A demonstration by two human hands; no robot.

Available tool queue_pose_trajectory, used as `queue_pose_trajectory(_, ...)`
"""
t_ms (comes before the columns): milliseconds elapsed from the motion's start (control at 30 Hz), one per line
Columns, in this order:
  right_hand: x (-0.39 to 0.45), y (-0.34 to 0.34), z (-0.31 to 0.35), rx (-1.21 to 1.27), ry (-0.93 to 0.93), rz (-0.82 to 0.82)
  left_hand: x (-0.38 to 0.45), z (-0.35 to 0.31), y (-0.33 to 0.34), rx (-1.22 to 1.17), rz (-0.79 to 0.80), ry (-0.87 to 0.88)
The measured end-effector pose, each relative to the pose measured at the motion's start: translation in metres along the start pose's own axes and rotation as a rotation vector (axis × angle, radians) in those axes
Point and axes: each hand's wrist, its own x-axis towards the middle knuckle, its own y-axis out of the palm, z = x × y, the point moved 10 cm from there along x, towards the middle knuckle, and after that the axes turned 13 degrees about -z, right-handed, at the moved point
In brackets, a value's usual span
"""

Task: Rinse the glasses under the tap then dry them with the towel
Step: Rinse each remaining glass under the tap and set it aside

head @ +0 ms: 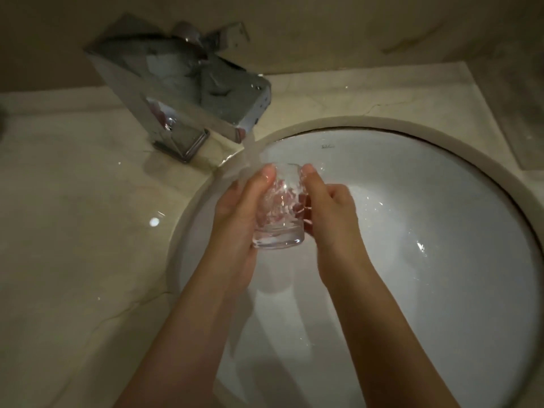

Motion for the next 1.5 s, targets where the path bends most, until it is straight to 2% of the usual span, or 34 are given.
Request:
queue_pose_trajectory(67, -0.002, -0.014, 0.021, 0.018, -0.059, -0.071, -0.004, -0.001, -0.008, -0.013, -0.056, -0.019)
queue_pose_trajectory(100, -0.005, -0.014, 0.038, 0.057, -0.103, -0.052, -0.006, -0.002, -0.01, -0.006, -0.071, -0.022)
queue_pose_trajectory(233, -0.025, 0.018, 0.113, 0.081, -0.333, 0.179, -0.02, -0.022, -0.009, -0.058, -0.096, 0.026)
queue_pose_trajectory(333, -0.033, 0.048, 0.143, 0.023, -0.398, 0.326, -0.031, -0.035, -0.008, -0.053, -0.085, 0.052)
queue_pose_trajectory(500, -0.033, 0.076, 0.151, 0.0, -0.352, 0.415, -0.038, -0.039, -0.017, -0.025, -0.098, 0.045)
queue_pose_trajectory(767, -0.034, 0.073, 0.145, -0.029, -0.417, 0.34, -0.036, -0.035, -0.033, -0.004, -0.136, 0.038)
queue_pose_trajectory(967, -0.046, 0.064, 0.137, -0.02, -0.418, 0.384, -0.04, -0.031, -0.036, -0.008, -0.153, 0.001)
queue_pose_trajectory(1067, -0.054, 0.03, 0.122, -0.084, -0.377, 0.286, -0.044, -0.017, -0.04, 0.039, -0.185, -0.14)
queue_pose_trajectory(1133, -0.058, 0.003, 0.089, -0.237, -0.295, 0.188, -0.055, 0.001, -0.034, 0.068, -0.146, -0.334)
queue_pose_trajectory(1200, -0.064, -0.015, 0.04, -0.523, -0.098, 0.181, -0.074, 0.02, -0.024, 0.039, -0.088, -0.544)
queue_pose_trajectory(1267, -0.075, -0.029, 0.004, -0.611, 0.14, 0.193, -0.092, 0.036, -0.016, 0.012, -0.056, -0.68)
queue_pose_trajectory(1333, -0.079, -0.04, -0.006, -0.586, 0.192, 0.148, -0.104, 0.048, -0.015, -0.003, -0.06, -0.743)
queue_pose_trajectory(1500, -0.087, -0.073, -0.017, -0.529, 0.194, 0.043, -0.125, 0.065, -0.007, 0.078, -0.004, -0.739)
